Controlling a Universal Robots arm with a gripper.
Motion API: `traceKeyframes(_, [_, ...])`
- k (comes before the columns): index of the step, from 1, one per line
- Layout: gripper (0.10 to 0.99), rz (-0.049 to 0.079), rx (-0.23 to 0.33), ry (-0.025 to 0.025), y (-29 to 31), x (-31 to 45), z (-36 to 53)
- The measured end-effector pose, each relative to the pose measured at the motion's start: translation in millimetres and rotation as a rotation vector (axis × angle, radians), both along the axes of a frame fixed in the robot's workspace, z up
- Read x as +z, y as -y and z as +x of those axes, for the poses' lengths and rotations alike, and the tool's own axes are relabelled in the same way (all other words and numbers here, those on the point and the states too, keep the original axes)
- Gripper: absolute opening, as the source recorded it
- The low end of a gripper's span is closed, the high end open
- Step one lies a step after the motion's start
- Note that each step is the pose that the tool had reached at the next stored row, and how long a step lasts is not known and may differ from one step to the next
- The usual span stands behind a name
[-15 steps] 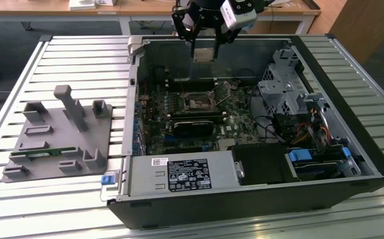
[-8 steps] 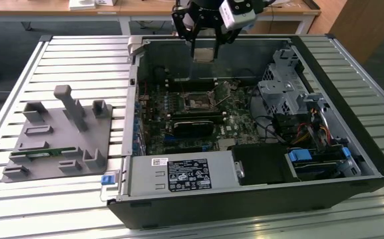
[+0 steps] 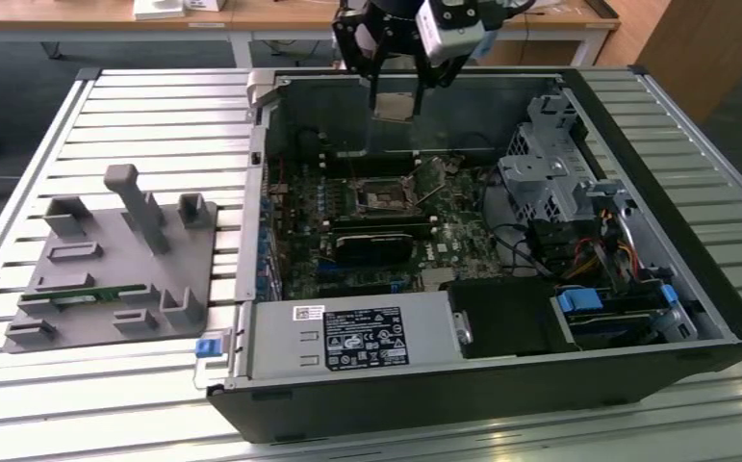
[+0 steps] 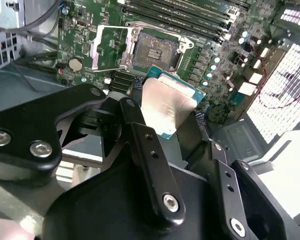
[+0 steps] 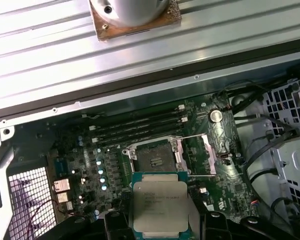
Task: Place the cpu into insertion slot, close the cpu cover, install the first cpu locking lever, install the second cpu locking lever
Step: 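Place the cpu into insertion slot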
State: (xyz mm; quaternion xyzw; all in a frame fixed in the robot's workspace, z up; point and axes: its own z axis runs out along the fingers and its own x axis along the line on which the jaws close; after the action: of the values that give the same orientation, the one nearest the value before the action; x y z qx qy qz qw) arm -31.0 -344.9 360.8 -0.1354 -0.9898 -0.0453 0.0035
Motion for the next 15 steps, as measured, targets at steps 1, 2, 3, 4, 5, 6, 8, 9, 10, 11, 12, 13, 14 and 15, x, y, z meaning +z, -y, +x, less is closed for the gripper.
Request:
traceKeyframes(1, [0.529, 0.0, -0.011, -0.0001, 0.0, 0.0, 0.0])
traceKeyframes(2, [0.529, 0.0, -0.021, -0.0001, 0.0, 0.0, 0.0])
traceKeyframes(3, [0.529, 0.0, -0.032, 0.0, 0.0, -0.1, 0.0])
traceKeyframes(4, [0.529, 0.0, -0.042, 0.0, 0.0, -0.1, 0.0])
traceKeyframes(5, [0.529, 0.0, -0.052, -0.0001, 0.0, -0.1, 0.0])
traceKeyframes(6, [0.529, 0.0, -0.061, 0.0, 0.0, -0.1, 0.0])
traceKeyframes(8, [0.529, 0.0, -0.08, 0.0, 0.0, -0.2, 0.0])
traceKeyframes(9, [0.529, 0.0, -0.09, 0.0, 0.0, -0.2, 0.0])
traceKeyframes(10, [0.529, 0.0, -0.099, 0.0, 0.0, -0.2, 0.0])
traceKeyframes(11, [0.529, 0.0, -0.108, 0.0, 0.0, -0.2, 0.0])
traceKeyframes(12, [0.529, 0.0, -0.116, 0.0, 0.0, -0.2, 0.0])
traceKeyframes(13, [0.529, 0.0, -0.125, -0.0001, 0.0, -0.2, 0.0])
traceKeyframes(14, [0.529, 0.0, -0.133, -0.0001, 0.0, -0.2, 0.0])
traceKeyframes(15, [0.529, 0.0, -0.142, -0.0001, 0.0, -0.3, 0.0])
